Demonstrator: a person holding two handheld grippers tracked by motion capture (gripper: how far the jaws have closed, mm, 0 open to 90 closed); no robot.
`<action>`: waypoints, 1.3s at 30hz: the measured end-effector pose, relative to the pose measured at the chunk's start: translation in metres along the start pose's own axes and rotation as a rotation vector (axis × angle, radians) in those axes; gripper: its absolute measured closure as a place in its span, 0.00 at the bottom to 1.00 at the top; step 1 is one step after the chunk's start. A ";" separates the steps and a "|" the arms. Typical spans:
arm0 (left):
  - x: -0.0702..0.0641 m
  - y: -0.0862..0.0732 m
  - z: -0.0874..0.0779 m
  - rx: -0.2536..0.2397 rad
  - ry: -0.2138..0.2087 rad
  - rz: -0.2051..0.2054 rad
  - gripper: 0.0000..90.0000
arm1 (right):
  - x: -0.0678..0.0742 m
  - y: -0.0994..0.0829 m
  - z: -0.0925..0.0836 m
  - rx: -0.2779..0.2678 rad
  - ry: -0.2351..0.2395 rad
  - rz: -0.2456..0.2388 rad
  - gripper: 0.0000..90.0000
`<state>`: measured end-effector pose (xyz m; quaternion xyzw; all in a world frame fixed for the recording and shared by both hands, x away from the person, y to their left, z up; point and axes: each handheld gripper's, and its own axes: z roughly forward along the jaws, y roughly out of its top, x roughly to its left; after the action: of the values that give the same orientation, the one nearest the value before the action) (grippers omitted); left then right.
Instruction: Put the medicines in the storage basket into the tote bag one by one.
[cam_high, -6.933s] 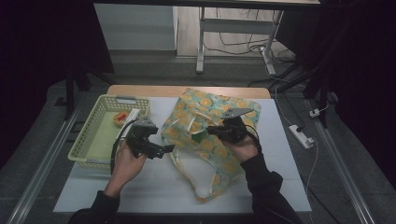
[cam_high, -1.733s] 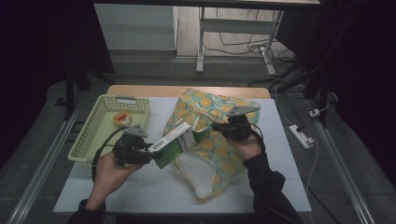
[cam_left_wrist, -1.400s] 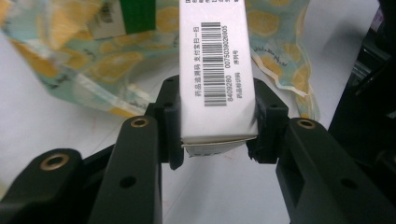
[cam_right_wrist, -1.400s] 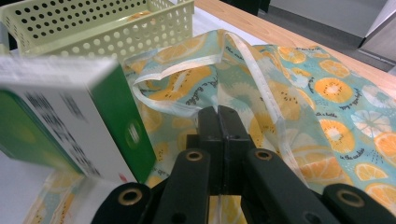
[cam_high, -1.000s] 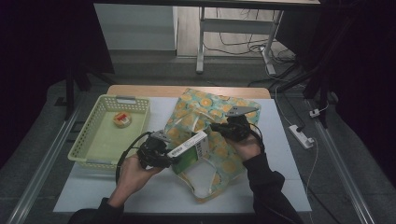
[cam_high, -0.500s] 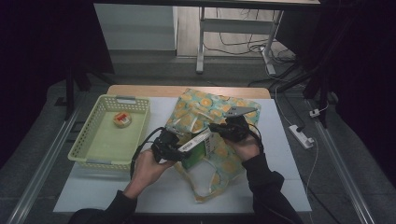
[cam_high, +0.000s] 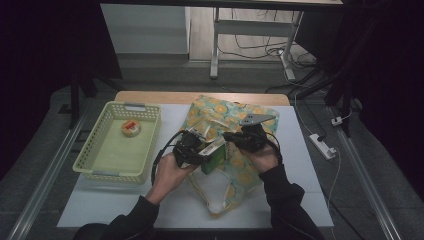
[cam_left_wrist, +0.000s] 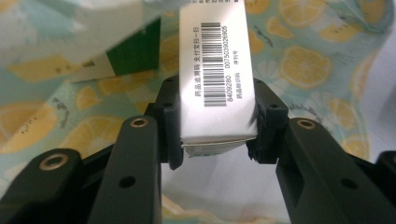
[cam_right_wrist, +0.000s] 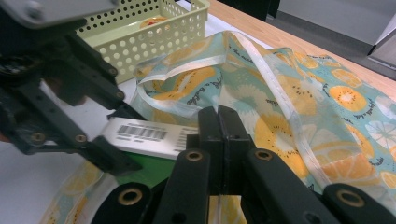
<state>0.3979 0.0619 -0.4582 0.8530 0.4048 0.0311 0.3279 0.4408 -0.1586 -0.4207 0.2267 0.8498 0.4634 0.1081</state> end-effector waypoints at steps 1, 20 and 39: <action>0.000 0.002 0.001 -0.002 0.005 -0.004 0.69 | 0.000 0.000 0.000 0.000 0.000 -0.001 1.00; -0.002 0.018 0.025 -0.072 0.091 -0.006 0.69 | -0.002 -0.003 0.002 0.009 0.000 0.006 1.00; -0.002 0.033 0.047 -0.122 0.155 0.008 0.68 | -0.004 -0.005 0.003 0.017 -0.003 0.013 1.00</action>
<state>0.4333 0.0201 -0.4748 0.8283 0.4227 0.1229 0.3466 0.4444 -0.1611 -0.4260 0.2341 0.8521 0.4563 0.1045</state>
